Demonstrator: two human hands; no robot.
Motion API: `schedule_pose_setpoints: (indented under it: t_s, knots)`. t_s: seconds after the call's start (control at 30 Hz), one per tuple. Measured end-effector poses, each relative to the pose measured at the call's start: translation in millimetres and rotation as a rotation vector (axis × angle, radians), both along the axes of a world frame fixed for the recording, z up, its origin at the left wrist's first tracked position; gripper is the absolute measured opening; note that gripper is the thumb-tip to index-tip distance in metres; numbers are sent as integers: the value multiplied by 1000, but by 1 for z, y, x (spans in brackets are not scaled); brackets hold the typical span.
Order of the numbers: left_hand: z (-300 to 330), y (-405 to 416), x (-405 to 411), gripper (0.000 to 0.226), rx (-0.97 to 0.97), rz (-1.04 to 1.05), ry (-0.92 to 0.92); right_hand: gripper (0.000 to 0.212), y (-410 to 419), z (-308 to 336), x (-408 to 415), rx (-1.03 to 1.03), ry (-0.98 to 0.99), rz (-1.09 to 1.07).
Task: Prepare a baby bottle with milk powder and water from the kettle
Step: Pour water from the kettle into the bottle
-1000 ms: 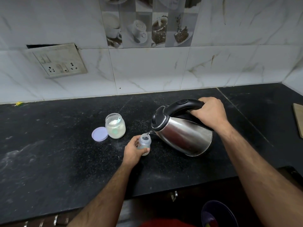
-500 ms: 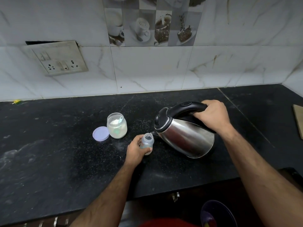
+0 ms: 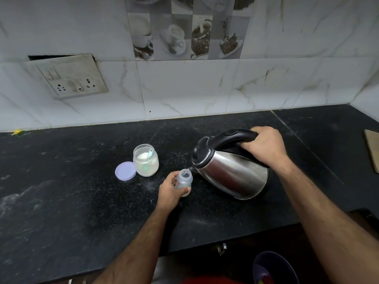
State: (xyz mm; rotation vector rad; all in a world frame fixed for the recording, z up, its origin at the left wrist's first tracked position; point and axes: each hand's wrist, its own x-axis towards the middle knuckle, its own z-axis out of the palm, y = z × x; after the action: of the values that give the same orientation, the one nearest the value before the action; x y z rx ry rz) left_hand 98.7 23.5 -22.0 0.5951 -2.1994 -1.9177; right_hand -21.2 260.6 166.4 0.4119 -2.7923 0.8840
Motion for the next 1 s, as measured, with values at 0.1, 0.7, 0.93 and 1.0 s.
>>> schedule_pose_setpoints:
  t_s: [0.1,0.7,0.93,1.0]
  knots:
    - [-1,0,0,57,4,9,4,22,0,0,1,-1,0,0]
    - [0,1,2,58,27,-3,6,21,-1,-3,8,18,-7,-19]
    - [1,3,4,57,39,3,20,19,1,-8,10,10,-9,-49]
    - [1,2,4,57,34,2,12,18,0,-8,11,25,-5,-44]
